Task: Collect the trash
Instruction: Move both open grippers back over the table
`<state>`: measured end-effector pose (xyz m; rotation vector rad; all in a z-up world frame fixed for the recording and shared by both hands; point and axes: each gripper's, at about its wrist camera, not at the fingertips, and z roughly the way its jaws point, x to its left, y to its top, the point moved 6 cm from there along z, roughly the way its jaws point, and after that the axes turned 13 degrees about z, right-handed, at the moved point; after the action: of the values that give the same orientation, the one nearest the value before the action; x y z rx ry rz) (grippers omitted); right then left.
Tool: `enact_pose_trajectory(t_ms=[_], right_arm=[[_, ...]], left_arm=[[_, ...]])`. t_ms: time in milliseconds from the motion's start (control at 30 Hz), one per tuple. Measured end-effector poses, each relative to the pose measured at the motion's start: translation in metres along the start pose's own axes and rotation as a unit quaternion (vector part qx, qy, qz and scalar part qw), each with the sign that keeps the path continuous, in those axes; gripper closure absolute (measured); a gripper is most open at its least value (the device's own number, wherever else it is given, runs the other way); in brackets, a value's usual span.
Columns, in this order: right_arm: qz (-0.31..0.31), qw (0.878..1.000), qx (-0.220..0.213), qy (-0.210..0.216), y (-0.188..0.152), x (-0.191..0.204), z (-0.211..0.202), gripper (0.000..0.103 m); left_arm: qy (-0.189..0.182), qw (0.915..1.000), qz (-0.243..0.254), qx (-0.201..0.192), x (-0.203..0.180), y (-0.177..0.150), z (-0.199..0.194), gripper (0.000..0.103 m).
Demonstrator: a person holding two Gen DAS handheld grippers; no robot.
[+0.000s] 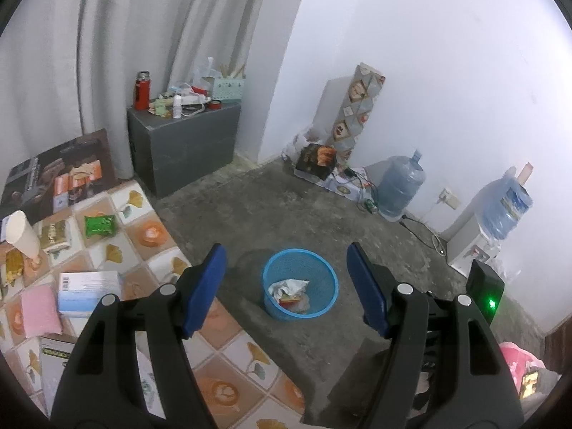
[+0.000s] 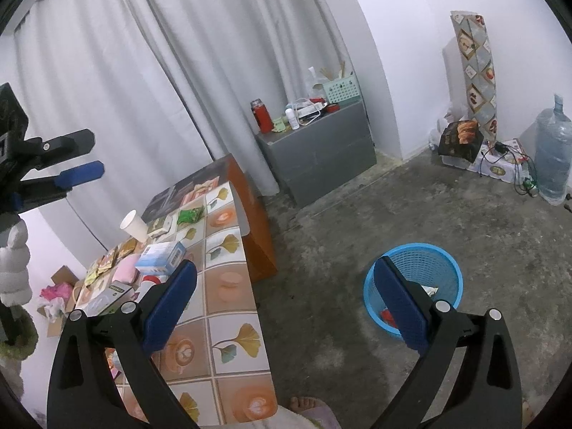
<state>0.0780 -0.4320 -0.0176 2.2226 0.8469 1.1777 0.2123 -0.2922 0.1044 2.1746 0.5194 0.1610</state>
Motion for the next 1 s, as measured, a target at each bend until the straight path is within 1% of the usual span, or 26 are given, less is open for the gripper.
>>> enact_pose_trajectory(t_ms=[100,200,267,333,433,533,600,633,667,700,733,767,800,833,900,1000], right_arm=[[-0.010,1.000,0.004,0.010,0.007,0.005,0.002,0.007],[-0.021,0.999,0.013,0.028,0.015,0.015,0.010,0.007],[-0.029,0.998,0.025,0.043,0.018,0.026,0.020,0.007],[-0.039,0.996,0.047,0.062,0.018,0.043,0.035,0.007],[-0.060,0.991,0.078,0.092,0.015,0.073,0.057,0.007],[-0.091,0.983,0.105,0.118,0.008,0.106,0.079,0.007],[-0.112,0.977,0.126,0.134,0.002,0.127,0.097,0.007],[-0.124,0.972,0.141,0.144,-0.001,0.139,0.107,0.007],[-0.137,0.966,0.156,0.154,-0.005,0.149,0.116,0.007],[-0.157,0.960,0.170,0.160,-0.009,0.164,0.130,0.007],[-0.178,0.953,0.183,0.165,-0.013,0.179,0.142,0.007],[-0.196,0.945,0.196,0.173,-0.017,0.191,0.152,0.007],[-0.223,0.932,0.219,0.185,-0.024,0.208,0.169,0.007],[-0.239,0.925,0.229,0.186,-0.028,0.219,0.182,0.007],[-0.283,0.909,0.248,0.181,-0.039,0.243,0.210,0.007],[-0.347,0.882,0.270,0.171,-0.059,0.269,0.248,0.007]], left_arm=[[0.029,0.9995,-0.010,-0.009,0.022,0.003,-0.021,0.037],[0.071,0.9966,-0.033,-0.025,0.057,0.004,-0.052,0.037],[0.101,0.9928,-0.056,-0.033,0.088,-0.001,-0.074,0.037],[0.116,0.9895,-0.081,-0.030,0.115,-0.010,-0.088,0.037],[0.120,0.9855,-0.120,-0.012,0.149,-0.031,-0.093,0.037],[0.116,0.9785,-0.167,0.036,0.189,-0.067,-0.079,0.037],[0.118,0.9729,-0.190,0.059,0.211,-0.084,-0.070,0.037],[0.119,0.9707,-0.198,0.067,0.222,-0.093,-0.068,0.037],[0.116,0.9683,-0.204,0.086,0.236,-0.105,-0.062,0.037],[0.115,0.9667,-0.207,0.098,0.245,-0.113,-0.057,0.037],[0.113,0.9637,-0.211,0.118,0.258,-0.124,-0.050,0.033],[0.111,0.9620,-0.211,0.133,0.266,-0.134,-0.044,0.029],[0.113,0.9601,-0.208,0.149,0.274,-0.142,-0.038,0.029],[0.121,0.9566,-0.202,0.171,0.287,-0.153,-0.030,0.028],[0.132,0.9517,-0.195,0.197,0.304,-0.166,-0.018,0.028],[0.131,0.9454,-0.190,0.230,0.327,-0.186,-0.006,0.026]])
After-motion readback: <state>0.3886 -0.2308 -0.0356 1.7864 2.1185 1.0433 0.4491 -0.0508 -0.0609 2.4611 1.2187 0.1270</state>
